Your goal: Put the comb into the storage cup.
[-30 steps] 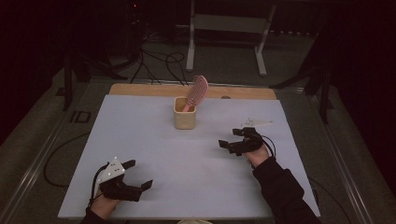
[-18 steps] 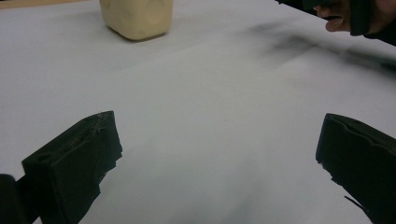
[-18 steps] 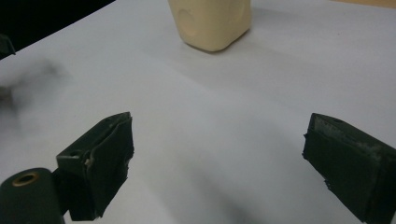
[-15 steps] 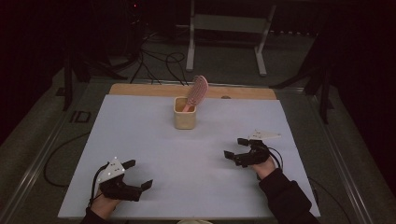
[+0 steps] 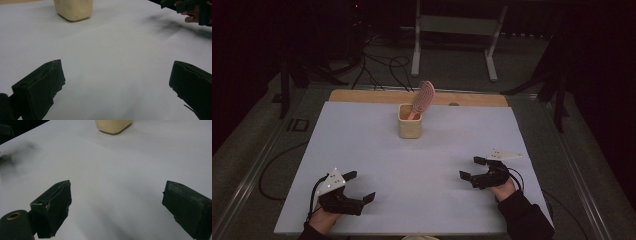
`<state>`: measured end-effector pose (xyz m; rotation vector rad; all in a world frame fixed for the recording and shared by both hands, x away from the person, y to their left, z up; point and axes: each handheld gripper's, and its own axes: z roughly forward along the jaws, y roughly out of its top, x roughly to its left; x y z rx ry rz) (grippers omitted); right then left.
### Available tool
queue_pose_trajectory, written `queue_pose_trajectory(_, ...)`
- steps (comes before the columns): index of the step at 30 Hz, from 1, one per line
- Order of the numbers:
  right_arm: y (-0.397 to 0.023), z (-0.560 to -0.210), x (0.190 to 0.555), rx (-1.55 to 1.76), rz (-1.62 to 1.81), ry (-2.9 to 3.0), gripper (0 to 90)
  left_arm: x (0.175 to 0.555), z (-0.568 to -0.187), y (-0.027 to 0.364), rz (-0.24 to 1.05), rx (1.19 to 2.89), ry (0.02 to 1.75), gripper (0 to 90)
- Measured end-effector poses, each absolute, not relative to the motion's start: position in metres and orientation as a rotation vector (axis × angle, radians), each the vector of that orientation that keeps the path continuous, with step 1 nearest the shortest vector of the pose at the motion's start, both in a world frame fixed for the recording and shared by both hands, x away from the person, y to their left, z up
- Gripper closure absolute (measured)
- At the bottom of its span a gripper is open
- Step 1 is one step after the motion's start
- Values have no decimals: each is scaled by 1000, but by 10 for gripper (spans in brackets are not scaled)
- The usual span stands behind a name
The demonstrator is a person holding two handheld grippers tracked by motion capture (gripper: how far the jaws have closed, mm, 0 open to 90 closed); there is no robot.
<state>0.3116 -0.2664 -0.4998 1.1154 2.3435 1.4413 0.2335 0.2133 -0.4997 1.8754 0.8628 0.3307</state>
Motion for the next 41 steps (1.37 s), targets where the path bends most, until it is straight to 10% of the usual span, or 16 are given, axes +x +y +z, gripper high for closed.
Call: queue_pose_trajectory(41, -289, -511, 284, 1080, 1350, 2330, 94, 233, -500, 213, 331, 1882, 853, 1)
